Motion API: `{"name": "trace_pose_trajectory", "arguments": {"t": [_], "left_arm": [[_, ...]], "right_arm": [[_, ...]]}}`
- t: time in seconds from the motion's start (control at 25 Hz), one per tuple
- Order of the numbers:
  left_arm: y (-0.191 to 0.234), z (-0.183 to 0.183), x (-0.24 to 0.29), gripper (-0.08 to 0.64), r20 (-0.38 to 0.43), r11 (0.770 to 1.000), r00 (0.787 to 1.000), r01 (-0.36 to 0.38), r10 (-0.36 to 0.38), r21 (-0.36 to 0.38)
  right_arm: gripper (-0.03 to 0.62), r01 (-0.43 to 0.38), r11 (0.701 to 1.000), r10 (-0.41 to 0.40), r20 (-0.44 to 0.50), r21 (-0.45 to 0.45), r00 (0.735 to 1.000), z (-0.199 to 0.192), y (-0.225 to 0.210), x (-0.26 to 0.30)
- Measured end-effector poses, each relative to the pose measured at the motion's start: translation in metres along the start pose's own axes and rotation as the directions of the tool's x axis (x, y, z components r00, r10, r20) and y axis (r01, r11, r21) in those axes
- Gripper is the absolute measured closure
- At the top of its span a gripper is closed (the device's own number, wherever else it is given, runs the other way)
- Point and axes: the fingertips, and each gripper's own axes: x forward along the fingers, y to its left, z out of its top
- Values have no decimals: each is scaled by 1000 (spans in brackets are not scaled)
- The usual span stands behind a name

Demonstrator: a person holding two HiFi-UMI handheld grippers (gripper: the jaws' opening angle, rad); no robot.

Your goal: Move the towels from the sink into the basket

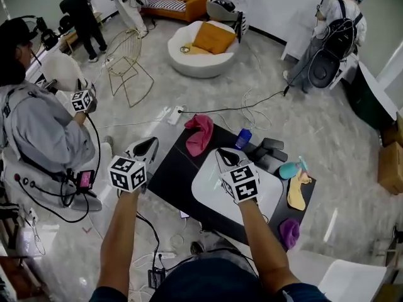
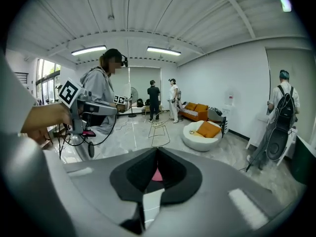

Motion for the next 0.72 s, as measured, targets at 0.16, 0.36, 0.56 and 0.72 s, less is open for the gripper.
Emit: {"name": "trace_pose_trajectory", "arguments": {"t": [0.16, 0.36, 0.56, 0.72], "left_arm": [[17, -17, 45, 554, -48, 1000, 999, 2, -2, -13], [32, -44, 93, 554, -98, 999, 995, -2, -2, -35], [47, -68, 136, 554, -143, 999, 990, -4, -3, -47], [58, -88, 170, 552, -180, 998, 984, -9, -2, -59]], "right_arm": [[560, -10, 1000, 11, -36, 22, 999, -17, -19, 35], [548, -14, 999, 16, -67, 39, 998, -41, -38, 73], [534, -15, 998, 21, -106, 53, 994, -61, -51, 106], [522, -25, 997, 34, -132, 73, 991, -78, -55, 133]]}}
